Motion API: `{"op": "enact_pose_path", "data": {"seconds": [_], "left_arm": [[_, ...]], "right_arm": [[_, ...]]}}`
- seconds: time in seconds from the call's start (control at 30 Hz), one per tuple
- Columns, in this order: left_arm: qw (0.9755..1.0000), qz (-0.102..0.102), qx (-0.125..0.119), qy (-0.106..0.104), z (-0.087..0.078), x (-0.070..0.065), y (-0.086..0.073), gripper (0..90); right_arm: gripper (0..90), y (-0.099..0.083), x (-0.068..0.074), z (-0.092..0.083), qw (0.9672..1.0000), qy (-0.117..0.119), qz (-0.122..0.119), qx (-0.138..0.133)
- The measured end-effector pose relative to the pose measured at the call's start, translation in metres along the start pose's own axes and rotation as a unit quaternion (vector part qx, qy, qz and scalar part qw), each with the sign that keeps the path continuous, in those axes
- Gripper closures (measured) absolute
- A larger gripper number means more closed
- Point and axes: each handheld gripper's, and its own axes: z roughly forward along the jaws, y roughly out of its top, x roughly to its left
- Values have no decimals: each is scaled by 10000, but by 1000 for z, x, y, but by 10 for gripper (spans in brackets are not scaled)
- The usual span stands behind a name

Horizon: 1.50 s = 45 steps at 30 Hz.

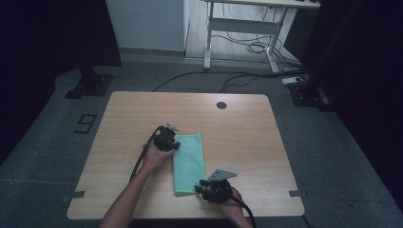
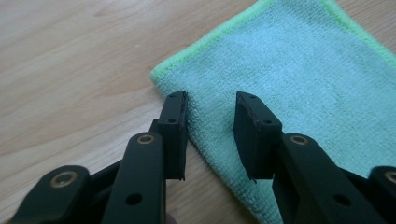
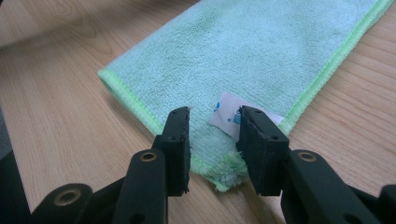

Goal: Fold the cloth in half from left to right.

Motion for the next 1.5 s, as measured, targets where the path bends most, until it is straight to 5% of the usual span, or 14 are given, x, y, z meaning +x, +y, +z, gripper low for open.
{"op": "enact_pose_path", "data": {"seconds": [0.5, 0.67, 0.77, 0.97, 1.27, 1.5], "left_arm": [[9998, 129, -80, -135, 8, -6, 10, 671], [9994, 160, -285, -92, 0, -2, 23, 695], [9996, 237, -144, -28, 8, -1, 29, 734], [9994, 328, -1, 69, 19, -4, 29, 778], [9996, 282, -29, 39, 17, -2, 25, 778], [9997, 229, -72, -36, 17, 2, 22, 777]], "right_arm": [[651, -4, 4, -5, 9998, -186, 15, -10], [630, 9, 0, -10, 9997, -135, 81, -198], [625, 25, -2, -8, 9994, -166, -17, -319], [621, 55, -12, 15, 9991, -138, -33, -401], [605, 91, -29, 81, 9996, -259, 29, -90], [590, 101, -28, 95, 9987, -437, -232, 151]]}}
